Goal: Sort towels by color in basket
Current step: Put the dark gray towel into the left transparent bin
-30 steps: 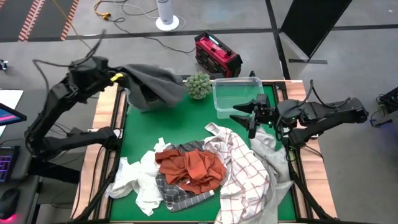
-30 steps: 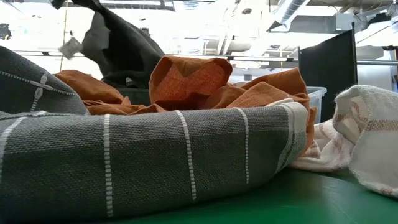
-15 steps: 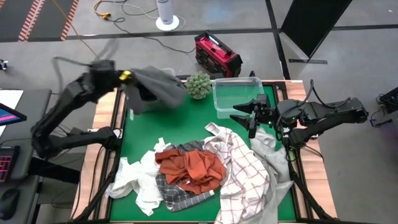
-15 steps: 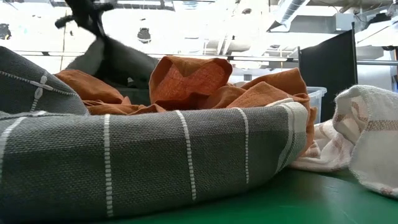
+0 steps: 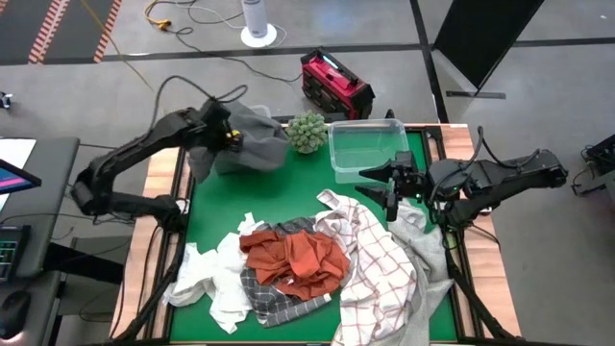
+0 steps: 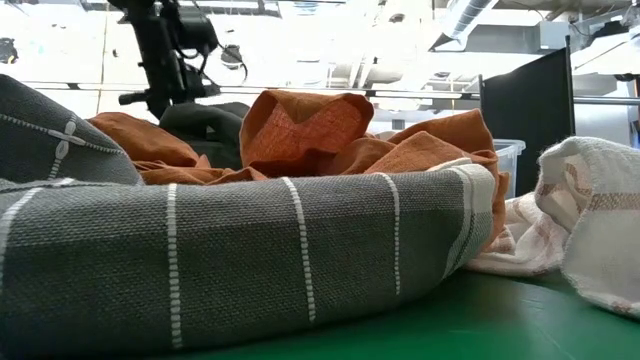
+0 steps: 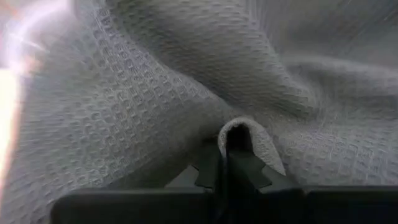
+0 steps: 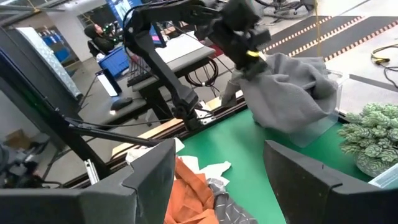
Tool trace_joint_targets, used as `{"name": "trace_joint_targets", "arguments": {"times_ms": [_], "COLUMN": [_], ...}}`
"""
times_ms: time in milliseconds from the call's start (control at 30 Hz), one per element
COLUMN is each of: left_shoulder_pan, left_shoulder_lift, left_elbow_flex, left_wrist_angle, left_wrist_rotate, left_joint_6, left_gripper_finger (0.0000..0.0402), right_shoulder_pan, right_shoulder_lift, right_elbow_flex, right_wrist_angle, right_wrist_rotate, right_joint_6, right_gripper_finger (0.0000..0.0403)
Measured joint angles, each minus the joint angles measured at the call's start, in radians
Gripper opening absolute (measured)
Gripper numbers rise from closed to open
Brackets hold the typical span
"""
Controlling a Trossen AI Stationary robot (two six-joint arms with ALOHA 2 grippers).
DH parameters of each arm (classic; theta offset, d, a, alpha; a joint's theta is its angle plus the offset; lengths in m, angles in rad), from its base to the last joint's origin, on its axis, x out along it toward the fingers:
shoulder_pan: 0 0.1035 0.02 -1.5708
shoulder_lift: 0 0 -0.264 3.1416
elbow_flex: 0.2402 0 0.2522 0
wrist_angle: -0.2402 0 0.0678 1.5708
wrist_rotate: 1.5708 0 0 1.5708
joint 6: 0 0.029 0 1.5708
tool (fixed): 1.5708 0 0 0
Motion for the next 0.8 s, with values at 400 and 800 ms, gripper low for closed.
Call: {"name": "trace_joint_targets", "arguments": {"times_ms": [400, 800], "left_shoulder_pan": [0.037, 0.045], "left_shoulder_lift": [0.061, 0.063], "left_elbow_flex": [0.143, 0.388], "left_wrist_angle": [-0.007, -0.042], "left_wrist_rotate": [0.210, 0.168], "left_joint_6": [0.003, -0.003], "left_gripper_finger": [0.0217, 0.0234], "right_shoulder_pan": [0.013, 0.012], "right_shoulder_lift": [0.026, 0.026], "right_elbow_flex": [0.000, 0.000], "right_wrist_angle": [0.000, 0.001], "right_wrist_rotate": [0.000, 0.000], "right_joint_6": [0.005, 0.005], "right_gripper_finger": [0.0269, 0.0269]}}
